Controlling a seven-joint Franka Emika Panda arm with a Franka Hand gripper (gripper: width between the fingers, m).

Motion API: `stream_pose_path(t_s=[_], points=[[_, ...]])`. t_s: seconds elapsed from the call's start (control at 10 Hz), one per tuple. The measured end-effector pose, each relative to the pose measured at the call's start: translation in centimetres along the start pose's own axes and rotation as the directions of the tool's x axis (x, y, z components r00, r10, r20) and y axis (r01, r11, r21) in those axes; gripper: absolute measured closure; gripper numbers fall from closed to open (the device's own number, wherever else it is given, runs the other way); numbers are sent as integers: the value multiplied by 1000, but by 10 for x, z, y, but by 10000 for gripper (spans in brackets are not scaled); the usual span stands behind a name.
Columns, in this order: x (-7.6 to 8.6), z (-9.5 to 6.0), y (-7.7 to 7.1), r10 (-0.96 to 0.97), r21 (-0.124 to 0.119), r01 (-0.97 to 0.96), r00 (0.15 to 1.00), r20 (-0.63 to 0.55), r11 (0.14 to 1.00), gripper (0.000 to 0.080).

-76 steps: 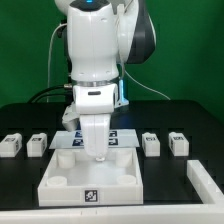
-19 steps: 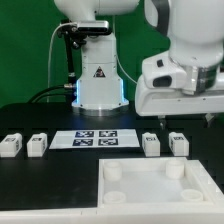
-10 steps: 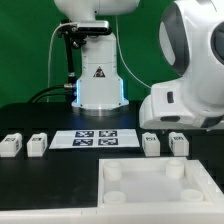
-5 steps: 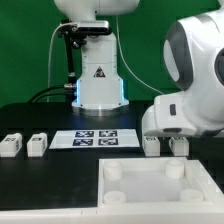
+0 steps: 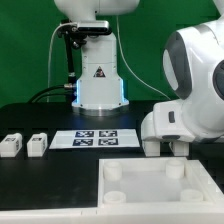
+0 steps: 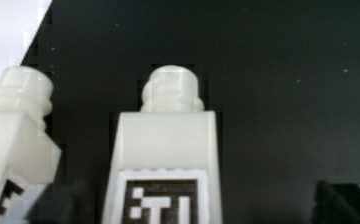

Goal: Assemble one leg

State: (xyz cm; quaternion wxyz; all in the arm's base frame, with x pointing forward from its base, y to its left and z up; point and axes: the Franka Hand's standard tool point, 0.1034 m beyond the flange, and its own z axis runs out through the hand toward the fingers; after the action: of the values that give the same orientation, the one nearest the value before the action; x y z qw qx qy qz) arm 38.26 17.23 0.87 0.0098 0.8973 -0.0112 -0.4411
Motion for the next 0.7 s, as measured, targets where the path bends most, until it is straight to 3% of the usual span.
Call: stream_pose_path(t_s=[0.1, 0.2, 0.3, 0.7], points=[[0, 0, 0, 0, 0, 0, 1000, 0, 1000, 270], [0, 0, 0, 0, 0, 0, 1000, 0, 1000, 466], [0, 0, 0, 0, 0, 0, 1000, 0, 1000, 511], [0, 0, 0, 0, 0, 0, 1000, 0, 1000, 511]])
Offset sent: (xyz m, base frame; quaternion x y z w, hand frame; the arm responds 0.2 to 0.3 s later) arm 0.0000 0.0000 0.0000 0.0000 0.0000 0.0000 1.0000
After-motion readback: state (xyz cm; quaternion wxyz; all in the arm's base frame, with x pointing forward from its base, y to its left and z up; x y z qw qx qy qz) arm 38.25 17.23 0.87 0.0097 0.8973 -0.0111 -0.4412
